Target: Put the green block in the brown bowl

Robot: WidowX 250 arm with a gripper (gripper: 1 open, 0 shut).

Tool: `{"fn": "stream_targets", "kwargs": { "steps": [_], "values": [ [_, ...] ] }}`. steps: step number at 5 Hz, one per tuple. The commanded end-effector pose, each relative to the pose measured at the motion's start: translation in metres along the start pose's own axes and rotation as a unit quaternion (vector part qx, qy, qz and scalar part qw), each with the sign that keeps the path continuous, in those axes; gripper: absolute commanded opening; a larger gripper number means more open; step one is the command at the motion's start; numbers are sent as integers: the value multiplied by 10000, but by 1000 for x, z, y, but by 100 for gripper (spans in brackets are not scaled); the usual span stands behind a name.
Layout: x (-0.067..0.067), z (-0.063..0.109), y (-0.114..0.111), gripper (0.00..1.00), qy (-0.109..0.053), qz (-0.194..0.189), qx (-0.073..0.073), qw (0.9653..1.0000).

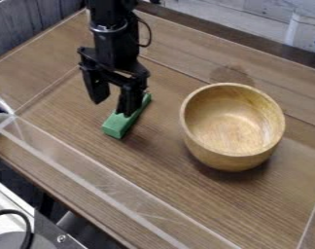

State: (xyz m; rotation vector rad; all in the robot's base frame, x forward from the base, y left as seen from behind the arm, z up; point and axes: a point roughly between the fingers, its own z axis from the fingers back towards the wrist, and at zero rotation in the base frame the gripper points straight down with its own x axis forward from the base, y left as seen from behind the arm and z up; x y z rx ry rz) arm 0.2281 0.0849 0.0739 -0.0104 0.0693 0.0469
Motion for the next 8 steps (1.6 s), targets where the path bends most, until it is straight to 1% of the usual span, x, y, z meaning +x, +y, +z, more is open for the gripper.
{"fn": "stream_targets", "kwargs": {
  "steps": [1, 2, 5, 8],
  "values": [
    [9, 9, 6, 100, -256, 53, 36, 9997],
    [12, 6, 8, 100, -299, 71, 23, 9995],
    [16, 17, 8, 100, -529, 98, -17, 9985],
    [17, 21, 9, 100, -674, 147, 2, 9976]
  ]
}}
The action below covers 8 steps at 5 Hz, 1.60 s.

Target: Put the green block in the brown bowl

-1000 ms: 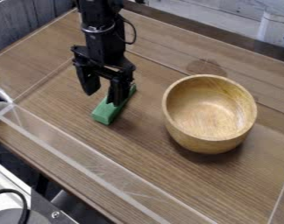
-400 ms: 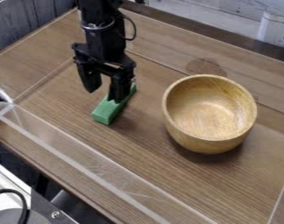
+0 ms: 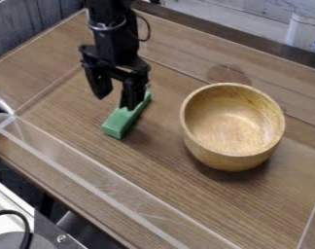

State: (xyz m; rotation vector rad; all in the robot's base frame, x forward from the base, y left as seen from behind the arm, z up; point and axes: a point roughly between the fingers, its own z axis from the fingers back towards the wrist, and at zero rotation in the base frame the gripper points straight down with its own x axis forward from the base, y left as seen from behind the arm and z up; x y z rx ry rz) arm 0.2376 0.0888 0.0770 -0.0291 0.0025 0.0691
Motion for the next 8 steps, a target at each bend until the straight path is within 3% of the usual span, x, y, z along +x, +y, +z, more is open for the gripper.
{"fn": "stream_targets", "kwargs": {
  "steps": [1, 3, 7, 8],
  "values": [
    [7, 18, 3, 100, -368, 13, 115, 9993],
    [5, 10, 2, 100, -312, -4, 113, 9994],
    [12, -33, 13, 100, 71, 164, 74, 9998],
    [13, -35, 13, 0, 68, 196, 61, 9998]
  ]
}}
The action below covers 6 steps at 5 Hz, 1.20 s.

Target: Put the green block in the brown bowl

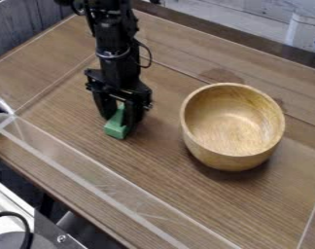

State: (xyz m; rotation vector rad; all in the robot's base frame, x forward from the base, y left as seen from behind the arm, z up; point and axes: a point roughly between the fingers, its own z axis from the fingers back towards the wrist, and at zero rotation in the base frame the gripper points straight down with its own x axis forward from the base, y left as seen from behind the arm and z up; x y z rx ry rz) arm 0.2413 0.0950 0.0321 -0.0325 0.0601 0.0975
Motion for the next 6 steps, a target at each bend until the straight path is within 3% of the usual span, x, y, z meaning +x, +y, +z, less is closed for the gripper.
{"fn": "stream_targets", "kwargs": {
  "steps": [1, 3, 4, 5, 6],
  "values": [
    [8, 16, 4, 0, -239, 66, 36, 9997],
    [8, 41, 0, 0, -368, 103, -46, 9993],
    [13, 74, -5, 0, -700, 112, -141, 9974],
    [7, 108, -26, 0, -868, 31, -227, 9960],
    [-5, 121, -50, 0, -932, -96, -305, 9951]
  ]
}}
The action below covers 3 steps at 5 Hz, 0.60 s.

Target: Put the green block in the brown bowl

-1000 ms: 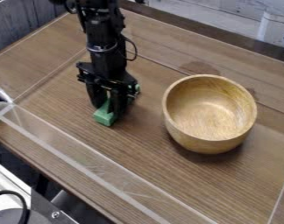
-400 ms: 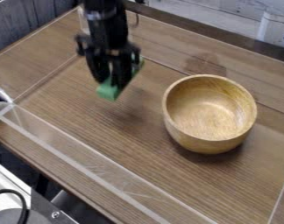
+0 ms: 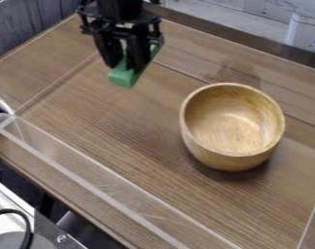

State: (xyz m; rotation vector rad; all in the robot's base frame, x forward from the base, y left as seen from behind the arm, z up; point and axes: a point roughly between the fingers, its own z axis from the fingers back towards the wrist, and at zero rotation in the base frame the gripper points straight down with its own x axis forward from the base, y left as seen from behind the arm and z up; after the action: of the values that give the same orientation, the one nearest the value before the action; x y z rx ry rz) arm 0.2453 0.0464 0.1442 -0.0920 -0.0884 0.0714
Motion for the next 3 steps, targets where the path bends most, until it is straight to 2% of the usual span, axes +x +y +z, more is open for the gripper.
{"fn": "stream_targets", "kwargs": {
  "steps": [1, 2, 3],
  "values": [
    [-9, 10, -22, 0, -140, -158, -73, 9998],
    [-5, -9, -17, 0, 16, -156, -59, 9999],
    [5, -20, -1, 0, 57, -98, 8, 9999]
  ]
}}
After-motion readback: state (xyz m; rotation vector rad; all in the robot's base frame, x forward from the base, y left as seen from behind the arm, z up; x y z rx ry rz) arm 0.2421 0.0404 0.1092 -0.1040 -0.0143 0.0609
